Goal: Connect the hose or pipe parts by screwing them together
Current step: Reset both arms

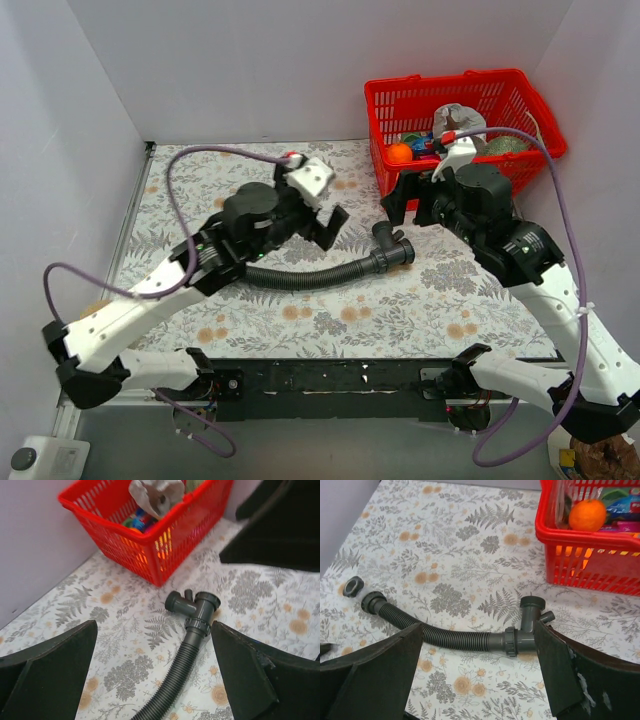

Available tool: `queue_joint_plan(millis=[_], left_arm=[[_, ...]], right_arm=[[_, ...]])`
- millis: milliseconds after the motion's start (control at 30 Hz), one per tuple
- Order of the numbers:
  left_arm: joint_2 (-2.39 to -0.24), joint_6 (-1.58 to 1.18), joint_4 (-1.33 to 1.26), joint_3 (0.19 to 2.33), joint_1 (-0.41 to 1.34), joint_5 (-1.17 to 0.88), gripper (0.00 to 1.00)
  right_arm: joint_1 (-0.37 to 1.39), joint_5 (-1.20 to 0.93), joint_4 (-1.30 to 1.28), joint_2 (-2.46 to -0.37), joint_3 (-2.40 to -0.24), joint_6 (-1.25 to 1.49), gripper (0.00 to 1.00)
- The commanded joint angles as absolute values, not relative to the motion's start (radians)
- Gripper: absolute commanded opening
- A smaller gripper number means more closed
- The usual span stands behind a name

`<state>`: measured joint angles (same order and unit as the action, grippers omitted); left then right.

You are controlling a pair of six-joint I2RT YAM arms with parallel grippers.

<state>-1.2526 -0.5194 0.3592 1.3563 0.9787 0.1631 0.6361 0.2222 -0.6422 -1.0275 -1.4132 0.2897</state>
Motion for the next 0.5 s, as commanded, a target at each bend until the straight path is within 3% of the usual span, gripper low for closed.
queue_joint_plan(millis=[0, 333, 467], left_arm=[[-1.112, -0.651, 0.483, 1.338, 0.927, 0.307, 0.98], [-1.045, -0.671, 0.535, 1.263, 0.845, 0.393, 0.98], [-1.084, -0.67, 0.503, 1.249, 0.654, 0.278, 0.98]], right_arm=[[0.635, 0.134, -0.52, -1.016, -1.313, 0.333, 0.98], [0.637, 0.084, -0.454, -1.011, -1.154, 0.391, 0.98], [0.635, 0.095, -0.445, -0.983, -1.1, 0.376, 0.98]])
